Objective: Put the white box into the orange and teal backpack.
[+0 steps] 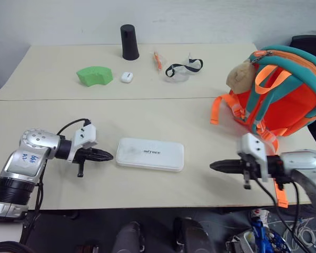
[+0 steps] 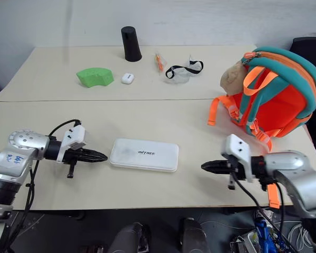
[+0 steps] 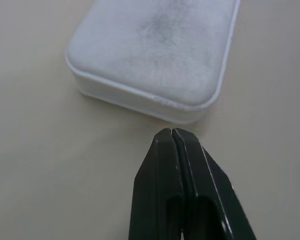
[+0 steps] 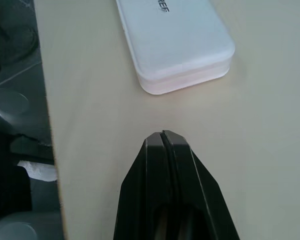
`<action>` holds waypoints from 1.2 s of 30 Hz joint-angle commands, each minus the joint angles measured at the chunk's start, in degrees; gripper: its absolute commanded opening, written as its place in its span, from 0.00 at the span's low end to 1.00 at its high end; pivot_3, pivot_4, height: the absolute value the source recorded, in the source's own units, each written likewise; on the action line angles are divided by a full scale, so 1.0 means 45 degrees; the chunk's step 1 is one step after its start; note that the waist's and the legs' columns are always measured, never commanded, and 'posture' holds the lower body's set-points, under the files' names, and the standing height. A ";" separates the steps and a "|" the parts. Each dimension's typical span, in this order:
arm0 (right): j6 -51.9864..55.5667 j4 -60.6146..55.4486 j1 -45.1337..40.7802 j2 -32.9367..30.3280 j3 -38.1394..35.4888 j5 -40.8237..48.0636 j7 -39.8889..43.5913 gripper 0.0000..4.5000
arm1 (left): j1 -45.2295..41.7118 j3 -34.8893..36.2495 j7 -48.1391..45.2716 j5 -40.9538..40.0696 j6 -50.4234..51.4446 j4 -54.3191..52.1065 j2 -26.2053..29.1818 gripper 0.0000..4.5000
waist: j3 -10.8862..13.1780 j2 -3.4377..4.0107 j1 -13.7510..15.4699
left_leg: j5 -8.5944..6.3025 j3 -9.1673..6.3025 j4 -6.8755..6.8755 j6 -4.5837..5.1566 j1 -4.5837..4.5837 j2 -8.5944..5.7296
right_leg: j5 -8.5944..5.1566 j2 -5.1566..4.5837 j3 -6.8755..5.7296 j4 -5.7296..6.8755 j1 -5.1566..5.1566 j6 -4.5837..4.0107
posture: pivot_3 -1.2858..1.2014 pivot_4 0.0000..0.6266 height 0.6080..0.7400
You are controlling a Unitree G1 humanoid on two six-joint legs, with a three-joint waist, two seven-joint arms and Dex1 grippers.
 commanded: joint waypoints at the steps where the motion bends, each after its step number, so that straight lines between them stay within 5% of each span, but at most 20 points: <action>1: -0.0605 0.0531 -0.0645 0.0461 0.0812 -0.0914 -0.0332 0.00 | -0.0228 -0.0067 0.0198 0.0322 -0.0261 -0.0017 -0.0111 0.00 | 0.0000 0.0000 0.0008 | 0.0001 -0.0002 0.0000 -0.0001 0.0000 0.0003 | 0.0000 0.0002 0.0001 0.0000 0.0002 0.0000 | 0.52 0.24 1.00; 15: -0.1465 0.2097 -0.1975 0.1871 0.1822 -0.2628 -0.1112 0.00 | -0.0136 0.0262 0.0934 0.0081 0.0867 0.0183 -0.0619 0.00 | 0.0000 -0.0001 0.0014 | 0.0010 0.0005 0.0022 0.0013 -0.0007 0.0001 | 0.0003 0.0005 -0.0030 0.0007 0.0003 0.0006 | 0.52 0.24 1.00; 18: -0.1724 0.2133 -0.2066 0.1928 0.1968 -0.2868 -0.1059 0.00 | -0.0602 0.0872 0.0976 -0.0822 0.3380 0.0637 -0.0537 0.13 | 0.0000 -0.0001 -0.0037 | 0.0011 0.0009 0.0022 0.0012 -0.0004 0.0006 | 0.0003 0.0012 -0.0035 0.0013 -0.0001 0.0006 | 0.52 0.24 1.00; 29: -0.2380 0.2824 -0.2692 0.2699 0.2522 -0.3725 -0.1334 0.00 | -0.2165 0.1019 0.1403 -0.3091 1.0876 0.1070 -0.0855 0.88 | 0.0004 -0.0009 -0.0018 | 0.0017 0.0002 0.0029 0.0013 -0.0007 -0.0004 | 0.0002 0.0031 -0.0027 0.0030 0.0003 0.0010 | 0.52 0.24 1.00; 36: -0.2700 0.2939 -0.2672 0.2887 0.2593 -0.3838 -0.1266 0.00 | -0.2581 0.0935 0.2398 -0.3443 1.2385 0.1518 -0.1796 0.88 | 0.0003 -0.0011 -0.0017 | 0.0022 -0.0004 0.0066 0.0003 -0.0007 -0.0001 | 0.0002 0.0029 -0.0009 0.0101 0.0005 0.0009 | 0.52 0.24 1.00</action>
